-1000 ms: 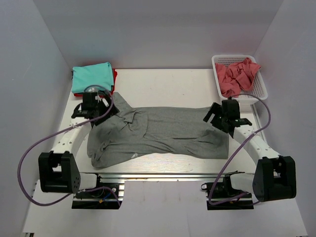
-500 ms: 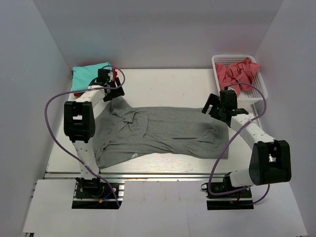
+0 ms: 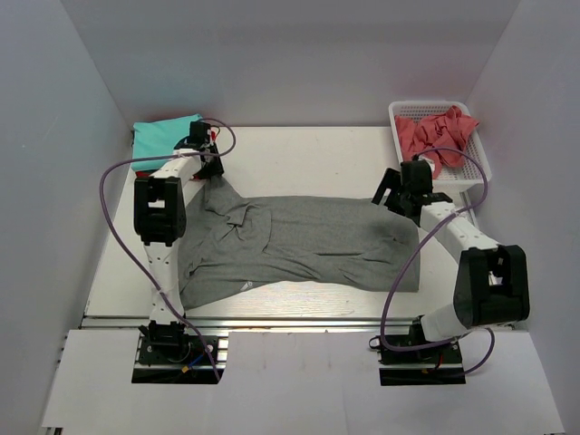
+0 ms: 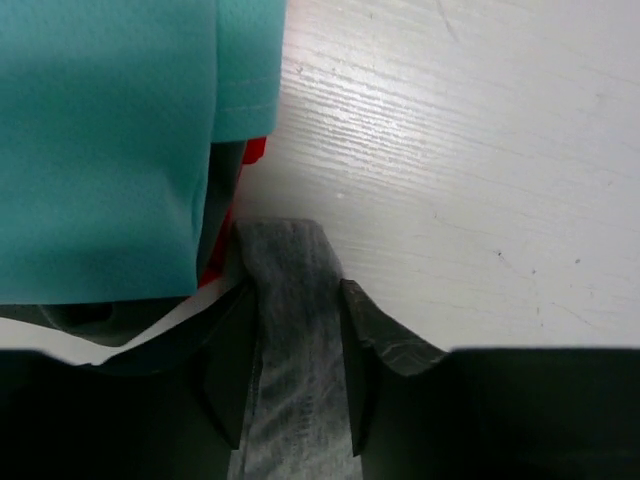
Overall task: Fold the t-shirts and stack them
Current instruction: Grap the side of the flattened tshirt furthest away from the robot with both arms
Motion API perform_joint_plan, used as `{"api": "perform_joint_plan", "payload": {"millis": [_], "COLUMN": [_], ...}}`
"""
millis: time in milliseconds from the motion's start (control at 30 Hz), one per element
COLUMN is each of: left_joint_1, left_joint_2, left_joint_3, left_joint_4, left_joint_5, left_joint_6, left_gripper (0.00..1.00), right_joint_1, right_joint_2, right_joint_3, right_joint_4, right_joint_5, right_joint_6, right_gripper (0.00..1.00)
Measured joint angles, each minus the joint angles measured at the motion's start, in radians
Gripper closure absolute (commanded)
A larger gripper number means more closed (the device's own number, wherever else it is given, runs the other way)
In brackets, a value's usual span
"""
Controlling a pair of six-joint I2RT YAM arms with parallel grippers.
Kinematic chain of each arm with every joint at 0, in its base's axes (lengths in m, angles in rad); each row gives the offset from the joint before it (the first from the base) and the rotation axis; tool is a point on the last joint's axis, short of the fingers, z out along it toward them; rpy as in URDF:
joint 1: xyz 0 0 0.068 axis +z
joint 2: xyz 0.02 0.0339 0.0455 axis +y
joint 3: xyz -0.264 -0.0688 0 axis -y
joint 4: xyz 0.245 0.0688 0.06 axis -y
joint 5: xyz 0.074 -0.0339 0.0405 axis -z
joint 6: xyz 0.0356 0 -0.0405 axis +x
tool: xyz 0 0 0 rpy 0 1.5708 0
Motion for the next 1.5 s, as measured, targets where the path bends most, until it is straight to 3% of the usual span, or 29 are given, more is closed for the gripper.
{"api": "perform_joint_plan", "payload": {"millis": [100,133,433,567,867,1133,1367,1500], "left_joint_1": [-0.009,-0.011,-0.015,-0.014,-0.015,-0.014,-0.006,-0.003], "left_joint_2": [0.002,0.002,-0.023,-0.073,-0.246,-0.296,-0.303,-0.352], "left_joint_3": [0.000,0.000,-0.055,-0.136,-0.323,-0.372,-0.418,-0.500], "left_joint_4": [-0.008,-0.011,0.051,0.106,0.313,0.421,0.429,0.449], "left_joint_5": [-0.007,-0.006,0.025,0.059,0.236,0.355,0.372,0.372], "left_joint_6": [0.010,0.010,0.058,0.083,0.183,0.253,0.270,0.285], "left_gripper": [0.96,1.00,1.00,1.00,1.00,1.00,1.00,1.00], "right_joint_1": [0.000,0.000,0.011,0.020,0.047,0.073,0.077,0.077], "right_joint_2": [0.045,0.067,0.336,0.447,0.586,0.660,0.694,0.695], "right_joint_3": [0.042,0.063,0.362,0.487,0.575,0.642,0.660,0.660], "right_joint_4": [-0.006,-0.009,-0.098,-0.154,-0.241,-0.293,-0.320,-0.327], "right_joint_5": [0.040,0.052,0.160,0.241,0.286,0.331,0.354,0.361], "right_joint_6": [0.003,0.005,0.049,0.091,0.141,0.160,0.181,0.185], "right_gripper": [0.10,0.10,0.15,0.22,0.25,0.27,0.47,0.76]}}
